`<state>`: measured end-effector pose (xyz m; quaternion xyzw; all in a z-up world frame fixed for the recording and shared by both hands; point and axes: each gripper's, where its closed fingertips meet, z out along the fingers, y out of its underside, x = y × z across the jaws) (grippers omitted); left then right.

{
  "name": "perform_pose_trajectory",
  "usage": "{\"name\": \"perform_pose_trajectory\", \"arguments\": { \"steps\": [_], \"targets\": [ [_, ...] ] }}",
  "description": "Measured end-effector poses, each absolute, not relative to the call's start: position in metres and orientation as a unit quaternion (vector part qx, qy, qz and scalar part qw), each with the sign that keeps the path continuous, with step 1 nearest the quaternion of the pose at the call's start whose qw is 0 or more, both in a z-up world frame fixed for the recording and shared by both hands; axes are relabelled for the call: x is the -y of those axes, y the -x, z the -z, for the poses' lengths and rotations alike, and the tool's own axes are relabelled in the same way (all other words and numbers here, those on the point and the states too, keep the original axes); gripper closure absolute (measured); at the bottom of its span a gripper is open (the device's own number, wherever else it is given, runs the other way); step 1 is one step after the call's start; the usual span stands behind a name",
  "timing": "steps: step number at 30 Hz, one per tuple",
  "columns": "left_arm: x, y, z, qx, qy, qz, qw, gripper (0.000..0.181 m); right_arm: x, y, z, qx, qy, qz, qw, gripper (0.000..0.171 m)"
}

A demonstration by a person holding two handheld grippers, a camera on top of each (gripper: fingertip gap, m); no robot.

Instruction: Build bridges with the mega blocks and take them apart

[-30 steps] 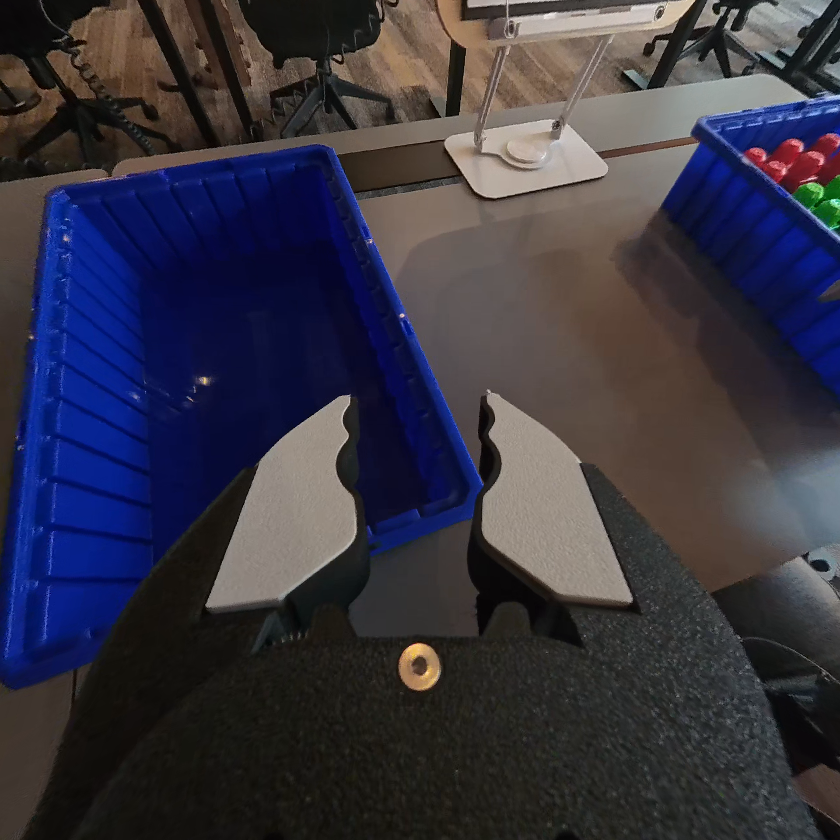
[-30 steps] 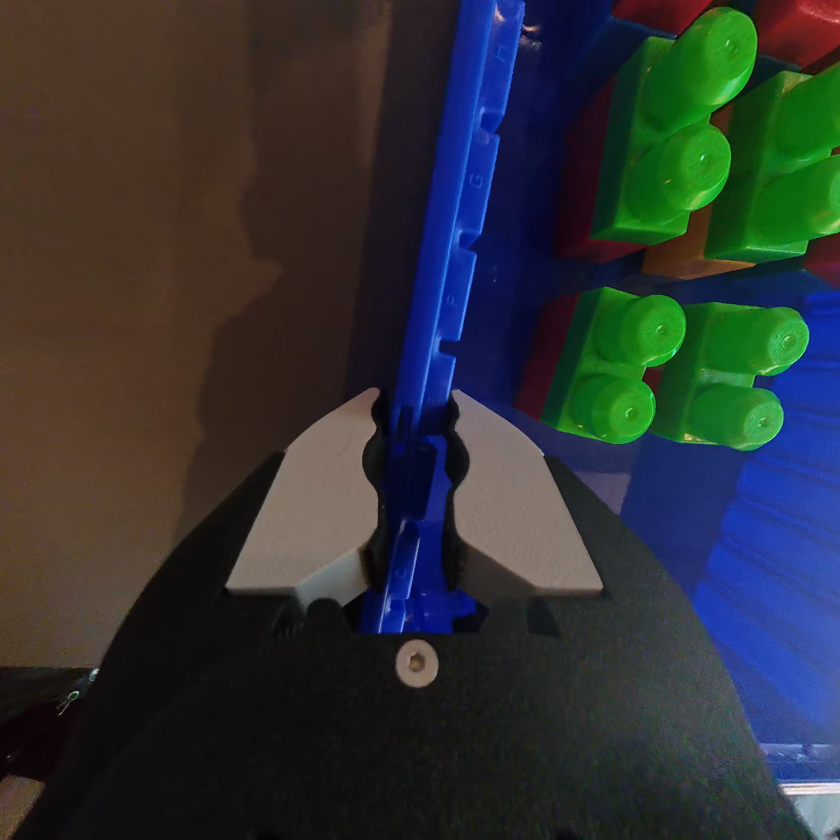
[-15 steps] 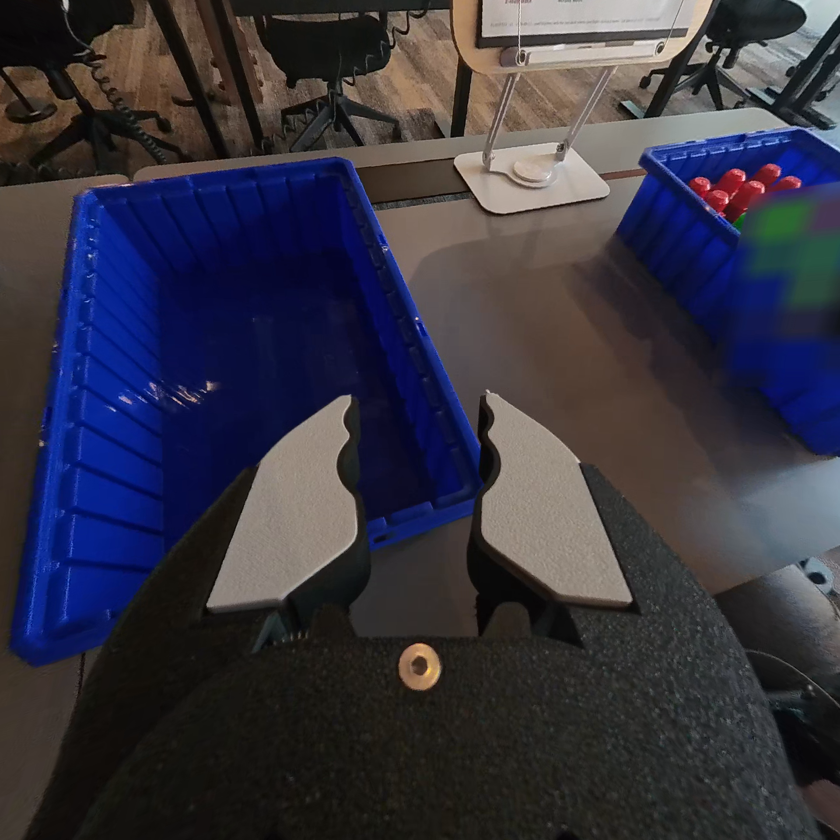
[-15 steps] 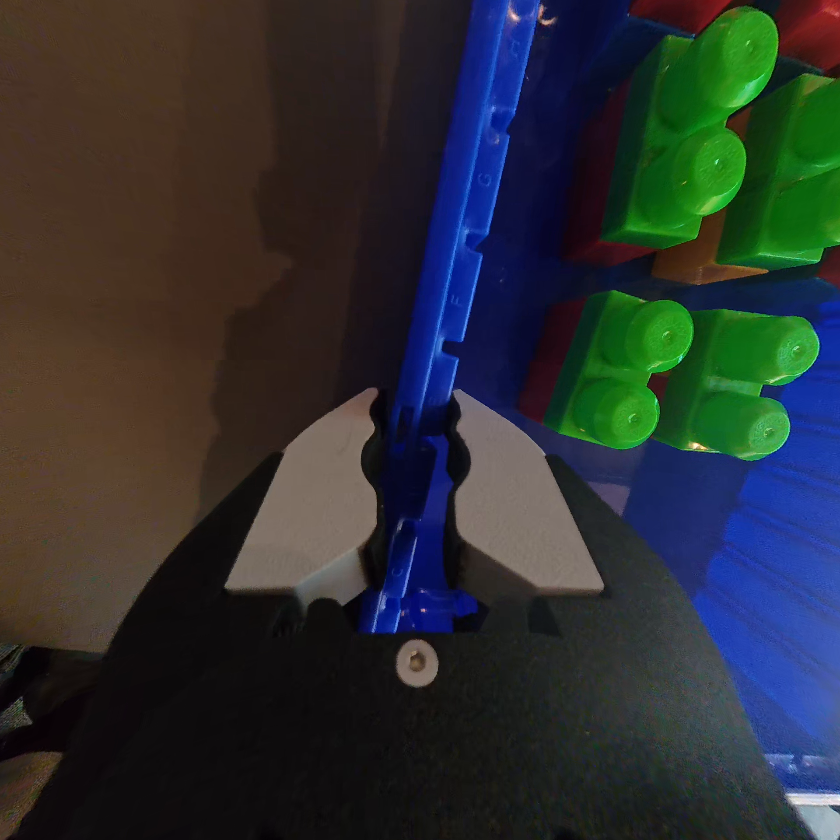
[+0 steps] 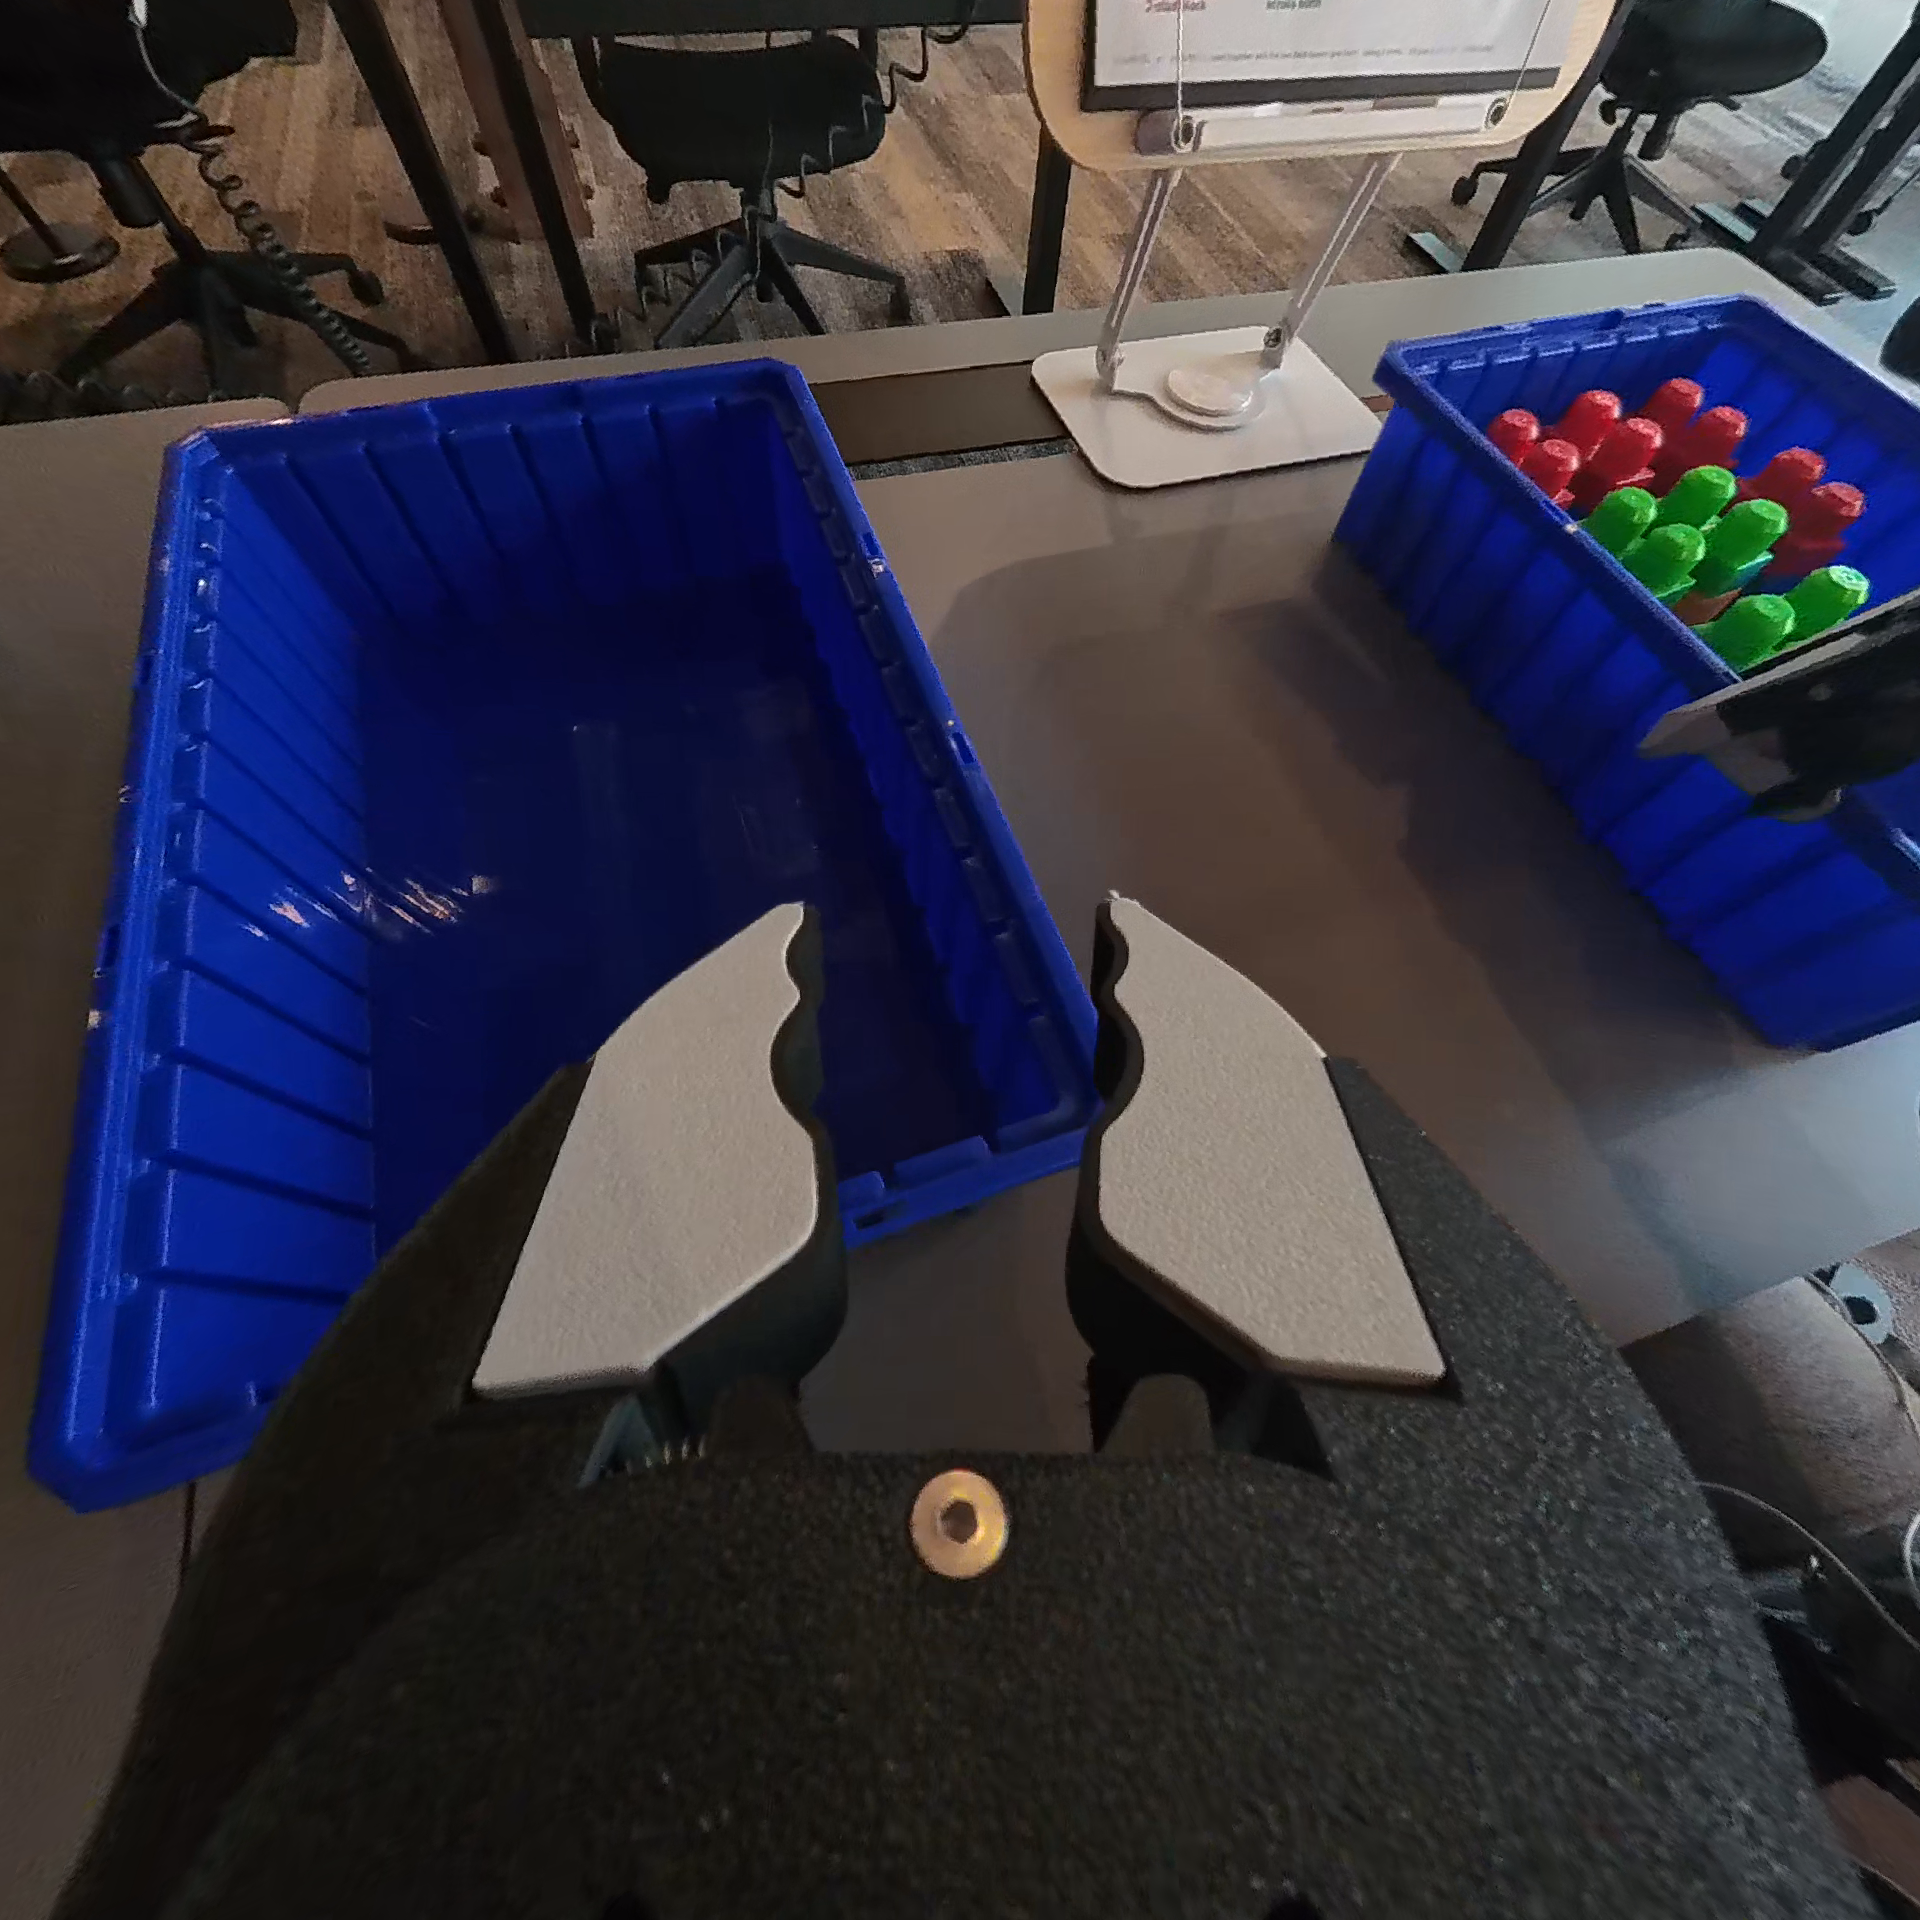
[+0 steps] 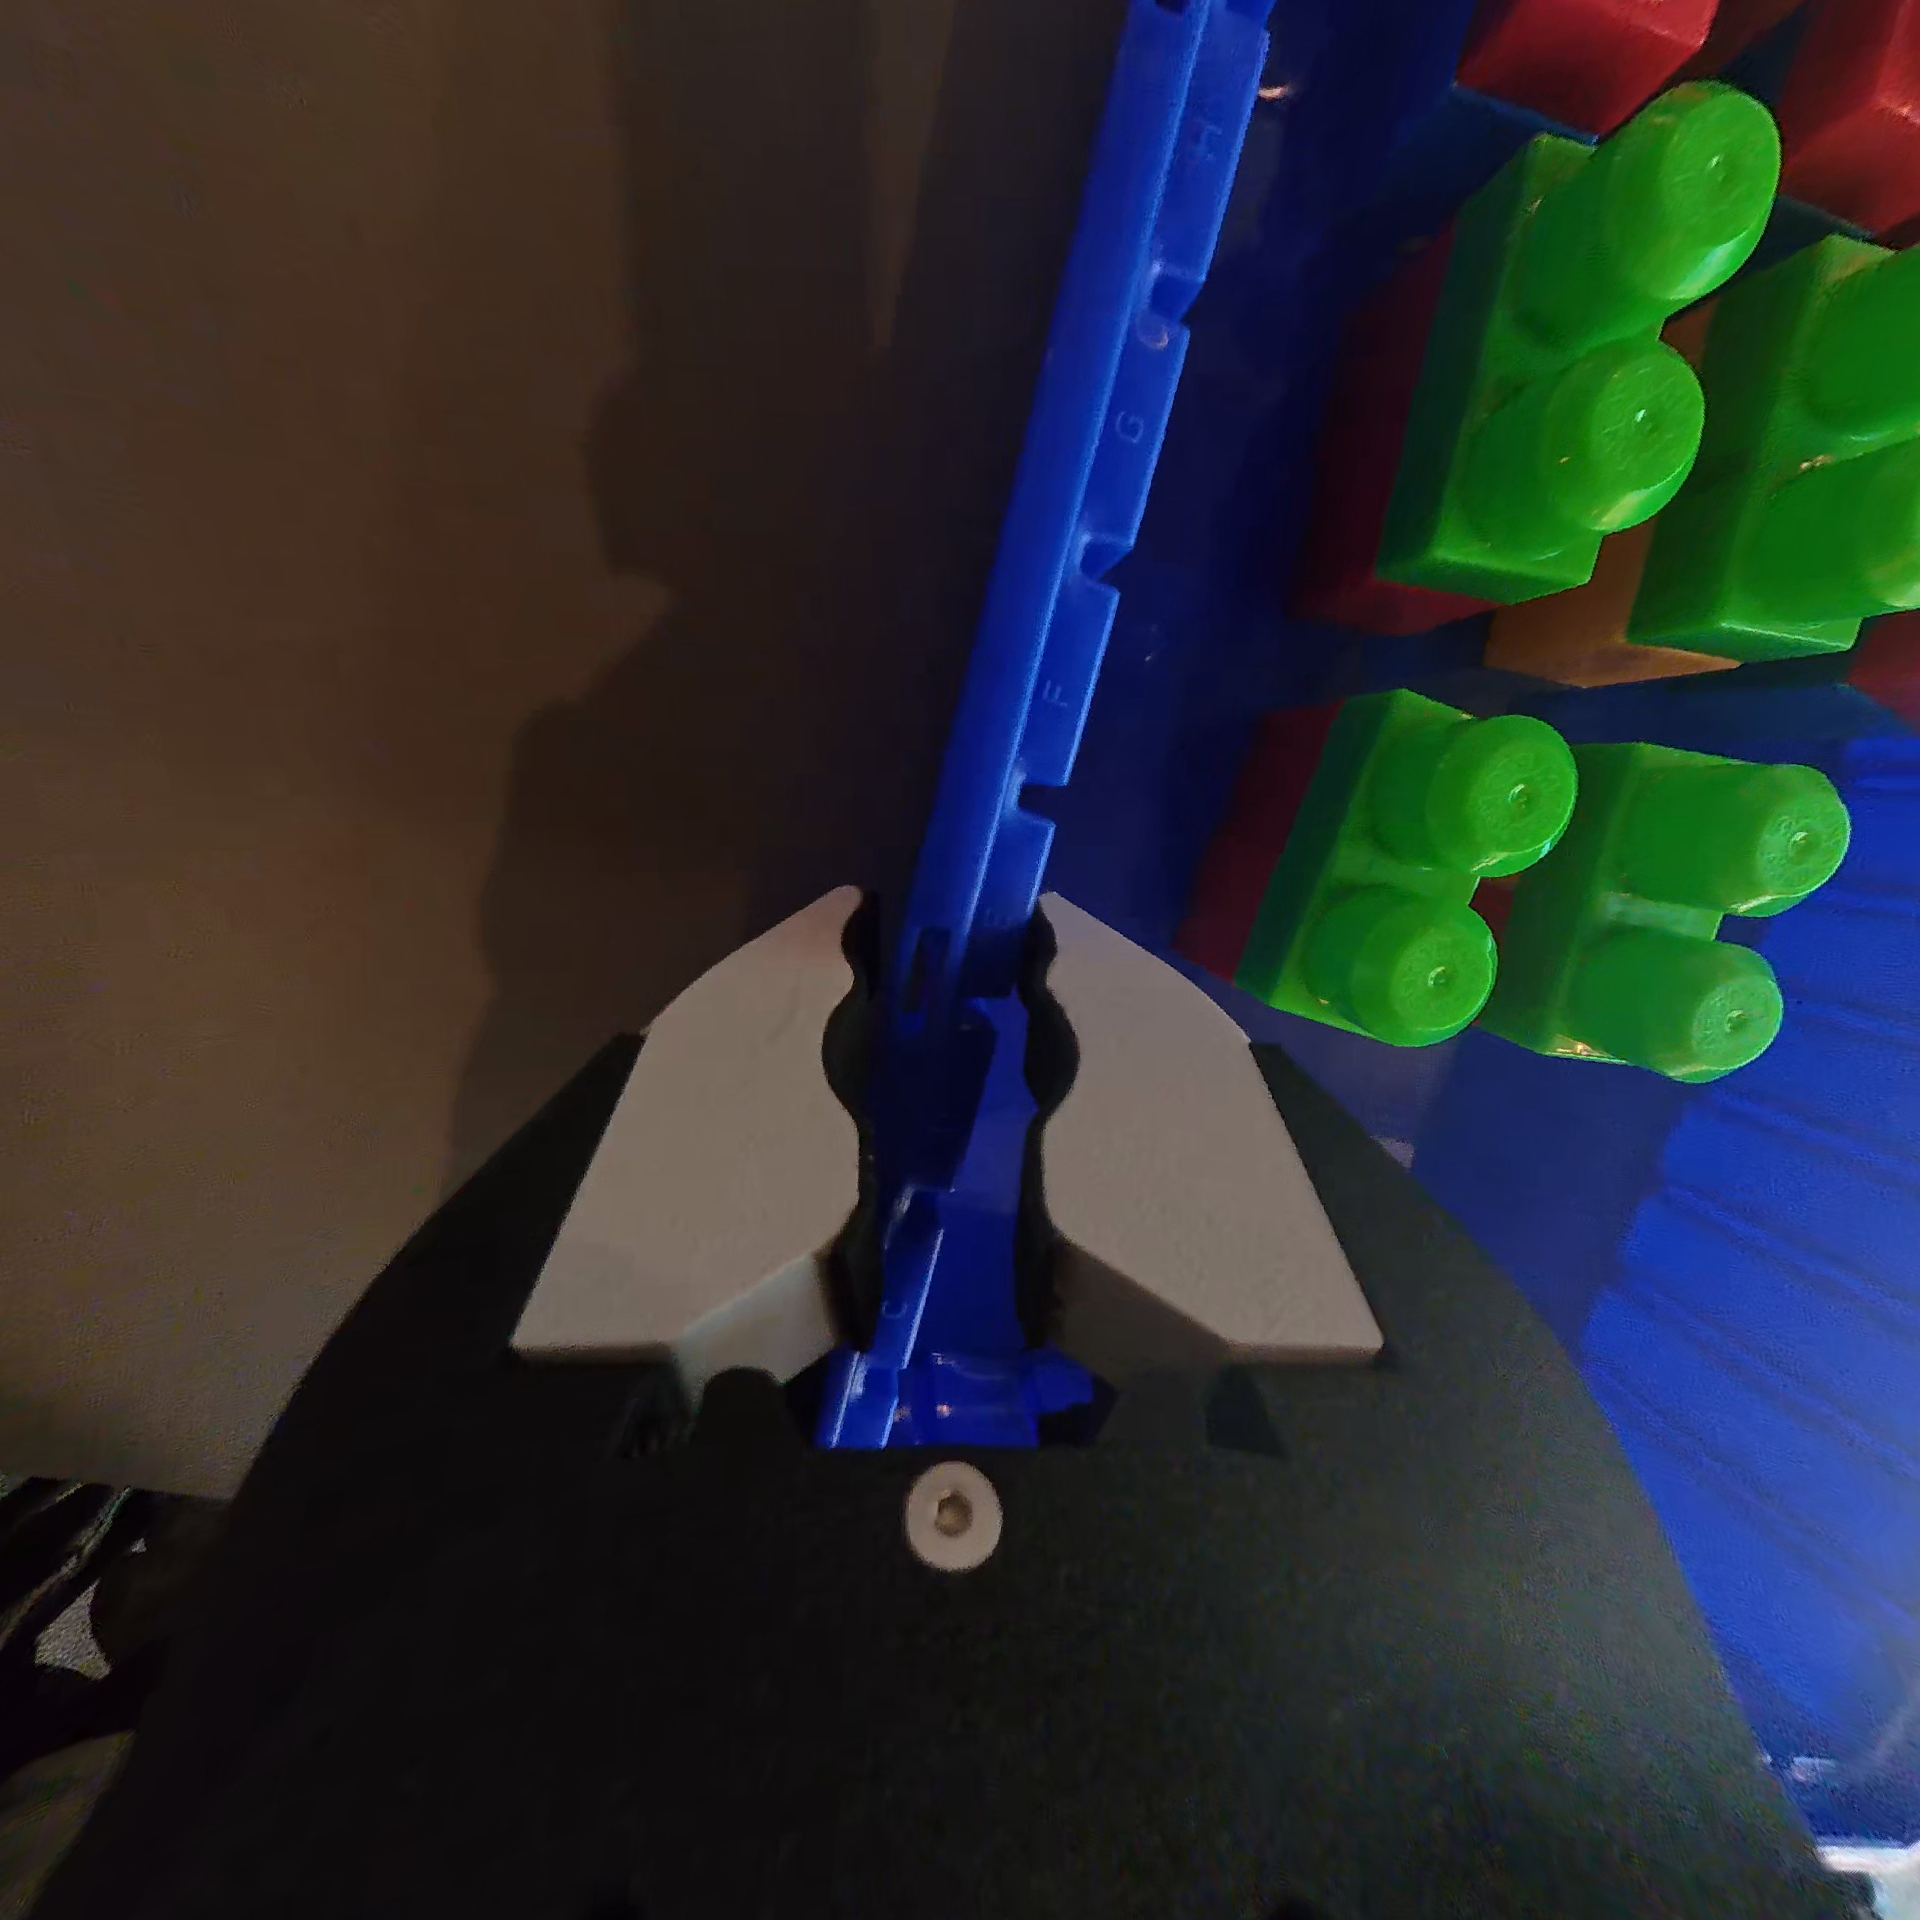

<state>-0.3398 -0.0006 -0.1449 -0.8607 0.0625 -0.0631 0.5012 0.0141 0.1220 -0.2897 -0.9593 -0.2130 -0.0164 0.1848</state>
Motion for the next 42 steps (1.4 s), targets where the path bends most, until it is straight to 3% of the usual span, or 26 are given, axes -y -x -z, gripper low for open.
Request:
{"name": "perform_pose_trajectory", "arguments": {
  "steps": [8, 14, 28, 32, 42],
  "targets": [
    [-0.002, 0.338, 0.148, -0.066, 0.865, 0.06, 0.494, 0.132, -0.122, -0.006, 0.29, 0.227, 0.952, 0.014, 0.204, 0.143],
    [-0.006, 0.332, 0.152, -0.076, 0.871, 0.048, 0.483, 0.131, -0.129, -0.009, 0.287, 0.228, 0.941, -0.001, 0.249, 0.096],
    [-0.031, 0.317, 0.171, -0.057, 0.897, -0.015, 0.438, 0.117, -0.136, -0.097, 0.162, 0.26, 0.865, -0.033, 0.428, 0.067],
    [-0.049, 0.303, 0.184, -0.057, 0.909, -0.027, 0.412, 0.115, -0.141, -0.137, 0.137, 0.249, 0.843, -0.043, 0.476, 0.051],
    [-0.09, 0.315, 0.22, 0.015, 0.947, -0.063, 0.313, 0.115, -0.14, -0.187, 0.143, 0.28, 0.817, -0.088, 0.495, 0.054]
  ]
}}
